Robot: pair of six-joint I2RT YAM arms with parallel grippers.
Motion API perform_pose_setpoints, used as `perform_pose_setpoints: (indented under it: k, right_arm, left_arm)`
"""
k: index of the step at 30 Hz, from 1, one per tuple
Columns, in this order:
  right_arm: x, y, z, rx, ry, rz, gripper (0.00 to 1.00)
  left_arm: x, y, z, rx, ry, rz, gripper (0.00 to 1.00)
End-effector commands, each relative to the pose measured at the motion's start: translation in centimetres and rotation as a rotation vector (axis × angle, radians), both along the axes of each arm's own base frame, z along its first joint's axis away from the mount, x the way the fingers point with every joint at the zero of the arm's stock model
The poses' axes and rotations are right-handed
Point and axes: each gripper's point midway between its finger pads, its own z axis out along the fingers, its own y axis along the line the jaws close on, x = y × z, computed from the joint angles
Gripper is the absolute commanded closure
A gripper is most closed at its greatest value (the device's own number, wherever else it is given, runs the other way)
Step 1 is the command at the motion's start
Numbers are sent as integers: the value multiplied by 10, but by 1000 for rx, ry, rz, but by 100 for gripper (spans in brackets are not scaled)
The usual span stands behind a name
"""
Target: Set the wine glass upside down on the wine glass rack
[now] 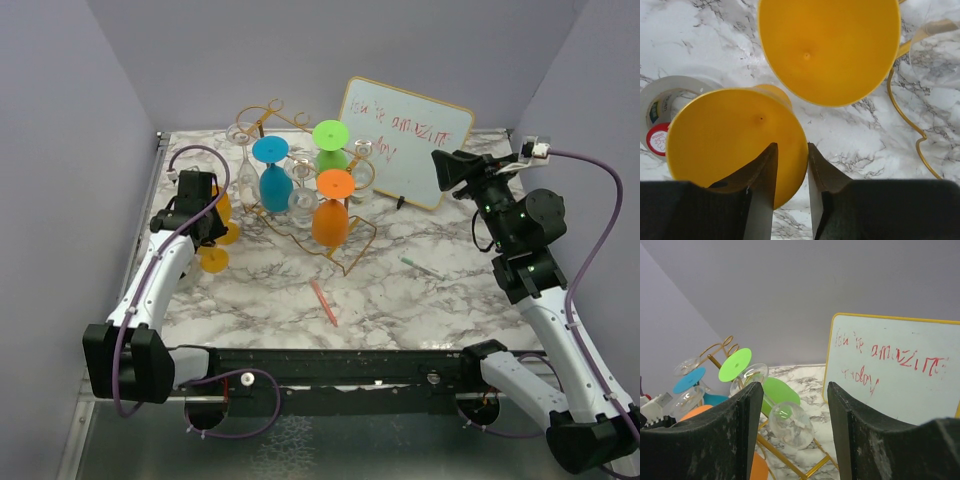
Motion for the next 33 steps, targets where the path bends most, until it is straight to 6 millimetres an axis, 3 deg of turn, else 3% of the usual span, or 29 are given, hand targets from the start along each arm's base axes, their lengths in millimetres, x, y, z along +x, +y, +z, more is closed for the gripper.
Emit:
perform_pose_setpoints:
  k: [1,5,6,10,13,18,23,27,33]
  right_arm:
    - [1,-2,-7,27,28,-11,42]
    - [-1,-2,-9,44,48,-6,42]
    - [-2,-2,-10,48,54,-5,42]
    - [-3,-3,-9,69,73,-9,42]
    - [-4,-4,-10,80,93,-16,42]
    - [-4,1,-8,69,105,13,42]
    - [-3,4,-10,78,128,25,42]
    - [-5,5,-10,97,127,31,42]
    - [-7,3,-8,106,120,26,42]
  left_arm:
    - [-4,-15,-12,-48,40,-103,73]
    - [-10,-24,-1,-87,35,-153,98]
    - [-11,-27,5,-101,24,-166,100]
    - [-19,-38,33,-133,-9,-243,100]
    - [-36,-47,40,-139,38,-332,100]
    - [-68,-104,52,-277,27,-629,100]
    - [-110,-160,75,-348,-31,-979,100]
    - [-144,-191,108,-419,-125,-1221,100]
    - [-165,-211,176,-521,-353,-1401,100]
